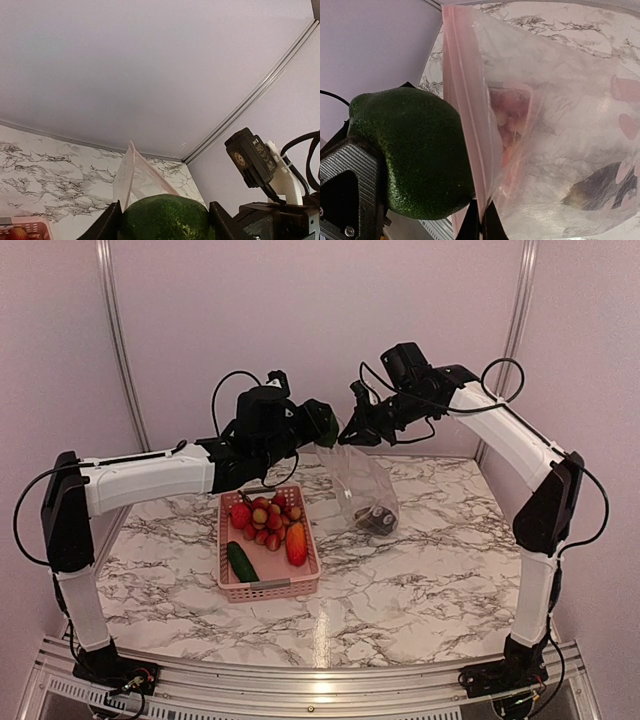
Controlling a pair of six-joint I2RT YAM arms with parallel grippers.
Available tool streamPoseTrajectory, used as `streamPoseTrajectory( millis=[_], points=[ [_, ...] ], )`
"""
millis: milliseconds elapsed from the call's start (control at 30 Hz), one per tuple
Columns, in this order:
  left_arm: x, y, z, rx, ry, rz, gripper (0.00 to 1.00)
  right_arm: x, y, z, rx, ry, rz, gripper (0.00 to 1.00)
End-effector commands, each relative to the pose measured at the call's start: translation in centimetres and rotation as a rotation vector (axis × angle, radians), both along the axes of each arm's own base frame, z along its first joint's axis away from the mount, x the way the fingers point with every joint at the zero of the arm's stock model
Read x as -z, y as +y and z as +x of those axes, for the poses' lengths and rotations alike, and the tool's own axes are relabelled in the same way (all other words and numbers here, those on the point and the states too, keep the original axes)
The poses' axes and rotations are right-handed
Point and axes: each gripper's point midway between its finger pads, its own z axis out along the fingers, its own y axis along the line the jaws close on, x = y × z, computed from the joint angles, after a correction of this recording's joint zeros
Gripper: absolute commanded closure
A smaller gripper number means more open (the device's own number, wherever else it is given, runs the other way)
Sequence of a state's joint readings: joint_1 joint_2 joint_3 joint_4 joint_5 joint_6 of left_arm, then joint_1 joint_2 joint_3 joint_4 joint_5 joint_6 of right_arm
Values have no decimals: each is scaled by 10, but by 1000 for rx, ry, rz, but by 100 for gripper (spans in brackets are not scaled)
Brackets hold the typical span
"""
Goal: Place the food in the zip-top bag and seal the zipper
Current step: Place the fake fruit in the zipper food storage bag, then adjust the zipper food storage bag at the center of the board.
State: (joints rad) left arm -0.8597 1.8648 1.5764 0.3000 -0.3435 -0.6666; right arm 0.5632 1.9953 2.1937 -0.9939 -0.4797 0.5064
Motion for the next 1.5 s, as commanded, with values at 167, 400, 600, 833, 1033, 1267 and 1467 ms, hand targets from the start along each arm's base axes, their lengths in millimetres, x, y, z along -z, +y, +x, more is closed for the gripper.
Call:
streamPoseTrajectory(
  millis=[167, 400, 600, 833, 1033, 1267, 1467],
  points=[
    [20, 0, 14, -80, 64, 15, 67, -35, -6, -1, 13, -50, 80, 100],
    [17, -7, 11, -58, 61, 38, 35, -35, -7, -1, 19, -49, 89, 100],
    [-32, 3, 5, -80, -35, 90, 14, -36, -12, 3, 32, -57, 89, 100],
    [-67, 25, -9, -96, -64, 122, 14, -30, -12, 6, 41, -55, 98, 100],
    [-24, 49, -30, -79, 90, 259, 22, -18, -10, 7, 39, -58, 83, 100],
    [39, 43, -56, 124, 277, 316, 34, -13, -4, 3, 13, -70, 57, 100],
    [63, 29, -47, 225, 386, 254, 41, 1, 2, -5, -18, -82, -7, 100]
  ],
)
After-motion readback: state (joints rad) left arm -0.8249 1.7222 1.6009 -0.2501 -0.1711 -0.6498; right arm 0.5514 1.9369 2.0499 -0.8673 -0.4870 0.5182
